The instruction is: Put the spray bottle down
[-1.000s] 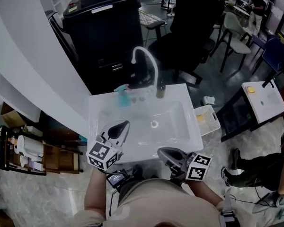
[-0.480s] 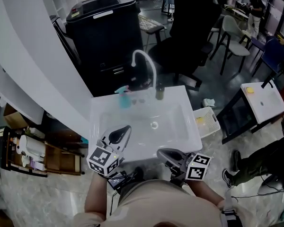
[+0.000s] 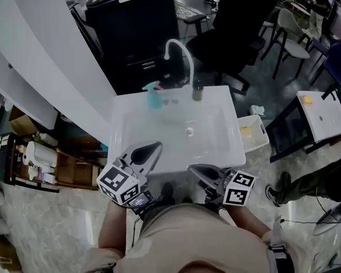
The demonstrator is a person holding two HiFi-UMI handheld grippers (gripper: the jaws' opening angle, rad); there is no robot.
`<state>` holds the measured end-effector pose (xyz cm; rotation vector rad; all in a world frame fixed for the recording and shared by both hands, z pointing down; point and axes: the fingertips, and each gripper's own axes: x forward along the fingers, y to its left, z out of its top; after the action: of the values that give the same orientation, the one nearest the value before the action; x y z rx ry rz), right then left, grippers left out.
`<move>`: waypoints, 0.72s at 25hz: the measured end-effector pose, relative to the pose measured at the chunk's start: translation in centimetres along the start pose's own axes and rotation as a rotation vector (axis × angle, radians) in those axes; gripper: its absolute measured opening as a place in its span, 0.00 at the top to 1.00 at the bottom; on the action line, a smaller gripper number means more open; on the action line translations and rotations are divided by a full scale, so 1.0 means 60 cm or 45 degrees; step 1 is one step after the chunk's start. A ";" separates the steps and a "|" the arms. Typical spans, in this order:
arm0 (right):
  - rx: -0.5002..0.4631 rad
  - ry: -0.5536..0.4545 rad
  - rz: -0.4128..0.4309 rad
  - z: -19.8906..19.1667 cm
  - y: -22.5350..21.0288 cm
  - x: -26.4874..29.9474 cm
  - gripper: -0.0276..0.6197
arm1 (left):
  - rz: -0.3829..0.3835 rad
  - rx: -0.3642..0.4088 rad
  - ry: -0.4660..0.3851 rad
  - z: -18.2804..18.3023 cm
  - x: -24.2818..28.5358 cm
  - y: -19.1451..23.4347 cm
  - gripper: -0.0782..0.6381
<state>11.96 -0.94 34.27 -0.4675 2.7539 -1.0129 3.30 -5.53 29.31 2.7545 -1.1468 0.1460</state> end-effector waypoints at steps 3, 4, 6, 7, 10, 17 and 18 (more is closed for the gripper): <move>-0.039 0.020 -0.018 -0.004 0.000 -0.004 0.92 | -0.078 -0.034 0.050 -0.009 -0.010 -0.033 0.88; -0.074 0.032 -0.032 -0.004 -0.001 -0.005 0.92 | -0.092 -0.032 0.074 -0.013 -0.012 -0.041 0.88; -0.159 0.061 -0.061 -0.002 -0.005 -0.009 0.92 | -0.110 -0.034 0.116 -0.023 -0.016 -0.055 0.88; -0.194 0.073 -0.072 -0.001 -0.008 -0.012 0.92 | -0.119 -0.042 0.130 -0.028 -0.018 -0.061 0.88; -0.241 0.082 -0.087 0.006 -0.014 -0.022 0.92 | -0.140 -0.064 0.154 -0.039 -0.024 -0.075 0.88; -0.271 0.081 -0.087 0.025 -0.020 -0.019 0.92 | -0.159 -0.063 0.192 -0.029 -0.035 -0.061 0.88; -0.280 0.081 -0.088 0.025 -0.019 -0.019 0.93 | -0.175 -0.059 0.199 -0.029 -0.036 -0.060 0.88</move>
<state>13.67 -2.26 33.96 -0.5753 2.9396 -0.7539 4.29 -1.17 30.34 2.7142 -0.9083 0.3083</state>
